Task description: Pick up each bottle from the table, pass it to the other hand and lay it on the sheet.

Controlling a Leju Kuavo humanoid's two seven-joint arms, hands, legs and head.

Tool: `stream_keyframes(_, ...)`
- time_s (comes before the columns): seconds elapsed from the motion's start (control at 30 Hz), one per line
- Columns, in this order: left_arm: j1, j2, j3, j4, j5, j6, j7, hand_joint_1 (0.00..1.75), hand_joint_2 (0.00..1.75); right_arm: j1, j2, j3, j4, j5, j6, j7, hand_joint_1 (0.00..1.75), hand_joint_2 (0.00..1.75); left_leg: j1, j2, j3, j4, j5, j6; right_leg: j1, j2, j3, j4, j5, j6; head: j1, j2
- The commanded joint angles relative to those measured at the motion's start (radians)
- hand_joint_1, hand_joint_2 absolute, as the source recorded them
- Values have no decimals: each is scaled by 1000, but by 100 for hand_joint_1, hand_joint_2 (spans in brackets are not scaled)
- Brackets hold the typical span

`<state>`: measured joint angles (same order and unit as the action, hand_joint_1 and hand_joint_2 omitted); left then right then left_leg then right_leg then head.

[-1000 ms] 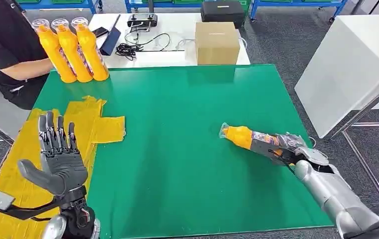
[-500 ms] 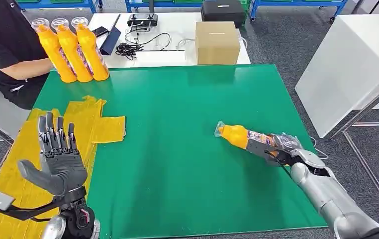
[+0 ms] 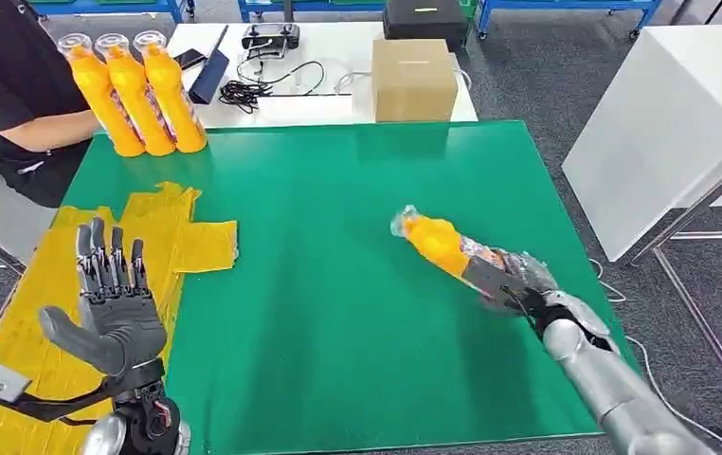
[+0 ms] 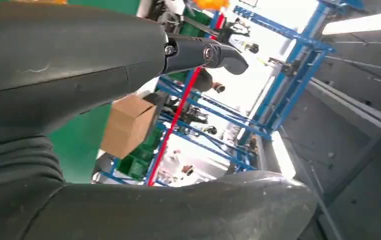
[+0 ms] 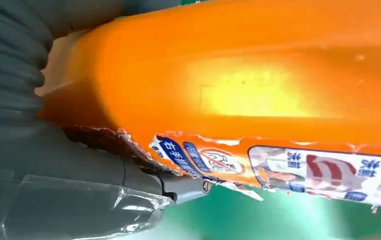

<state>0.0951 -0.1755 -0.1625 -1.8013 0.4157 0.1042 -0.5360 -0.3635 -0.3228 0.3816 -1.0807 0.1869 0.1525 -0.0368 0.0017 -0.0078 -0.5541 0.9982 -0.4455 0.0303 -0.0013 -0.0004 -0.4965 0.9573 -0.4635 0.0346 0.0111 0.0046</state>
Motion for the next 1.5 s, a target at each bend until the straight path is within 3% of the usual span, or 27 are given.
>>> stream_keyframes(0.03,-18,60,-52,112,29,-53,2,0,175,165,87,-10,-421,-326,82,-103,175,175,1,0,0,-2,0,-3,0,-1,0,-1,-1,-2,0,0)
stream_keyframes(0.1,-20,94,-86,108,66,-139,39,0,175,116,132,35,-435,-303,58,-166,175,175,0,-5,-5,0,0,-1,0,-5,-4,0,-1,-1,0,0)
stream_keyframes(0.17,-25,87,-89,112,65,-143,40,0,175,66,234,104,-408,-244,-1,-117,175,175,1,3,-5,-1,-1,-2,0,4,-6,1,0,-1,1,0)
stream_keyframes(0.3,-31,88,-90,113,65,-147,40,0,175,54,202,144,-402,-275,-39,-127,175,175,1,6,-7,-1,0,-2,0,5,-8,2,1,-1,1,0)
stream_keyframes(0.47,-35,87,-91,118,66,-148,40,0,175,60,184,138,-399,-287,-37,-135,175,175,1,-2,-8,-1,1,-1,0,-3,-7,0,0,-1,1,0)
stream_keyframes(0.97,-98,106,-161,193,48,-216,85,0,175,-75,309,312,-128,-202,-61,-83,175,175,1,2,-7,-2,1,-2,0,0,-7,0,0,-1,1,0)
stream_keyframes(1.5,-103,104,-162,199,48,-220,87,0,175,-92,318,334,-109,-191,-62,-77,175,175,1,0,-9,-1,2,-2,0,-2,-8,1,0,-1,1,0)
